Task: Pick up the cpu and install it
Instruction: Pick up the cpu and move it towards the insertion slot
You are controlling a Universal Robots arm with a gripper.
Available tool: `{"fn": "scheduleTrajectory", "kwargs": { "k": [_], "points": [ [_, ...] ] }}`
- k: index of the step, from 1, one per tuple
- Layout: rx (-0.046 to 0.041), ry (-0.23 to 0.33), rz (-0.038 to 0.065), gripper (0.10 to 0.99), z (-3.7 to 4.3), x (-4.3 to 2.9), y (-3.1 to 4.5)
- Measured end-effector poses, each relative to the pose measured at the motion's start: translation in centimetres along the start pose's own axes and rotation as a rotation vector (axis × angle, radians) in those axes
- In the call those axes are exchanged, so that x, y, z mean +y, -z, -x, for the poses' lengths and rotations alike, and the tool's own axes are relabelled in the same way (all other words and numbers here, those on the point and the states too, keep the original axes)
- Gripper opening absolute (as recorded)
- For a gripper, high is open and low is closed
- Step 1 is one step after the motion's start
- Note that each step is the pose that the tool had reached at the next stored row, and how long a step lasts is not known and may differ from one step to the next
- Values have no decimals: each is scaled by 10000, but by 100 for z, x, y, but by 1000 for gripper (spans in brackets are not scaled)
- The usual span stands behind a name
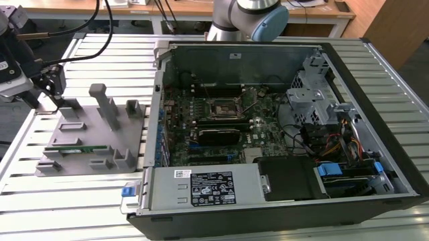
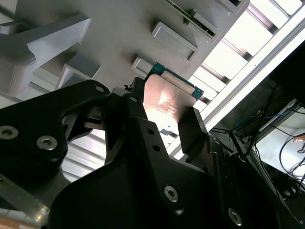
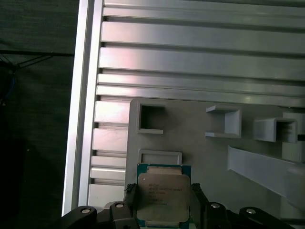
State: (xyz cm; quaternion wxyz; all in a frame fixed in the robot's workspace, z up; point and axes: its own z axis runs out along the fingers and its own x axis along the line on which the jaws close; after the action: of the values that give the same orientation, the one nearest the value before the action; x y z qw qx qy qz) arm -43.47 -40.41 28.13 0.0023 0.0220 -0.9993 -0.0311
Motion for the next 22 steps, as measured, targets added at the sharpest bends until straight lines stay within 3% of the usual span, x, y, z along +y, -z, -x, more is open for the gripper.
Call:
{"fn": "scheduleTrajectory", "kwargs": {
  "k": [22],
  "points": [
    [0, -1, 0, 529, 0, 5, 70]
  ]
}}
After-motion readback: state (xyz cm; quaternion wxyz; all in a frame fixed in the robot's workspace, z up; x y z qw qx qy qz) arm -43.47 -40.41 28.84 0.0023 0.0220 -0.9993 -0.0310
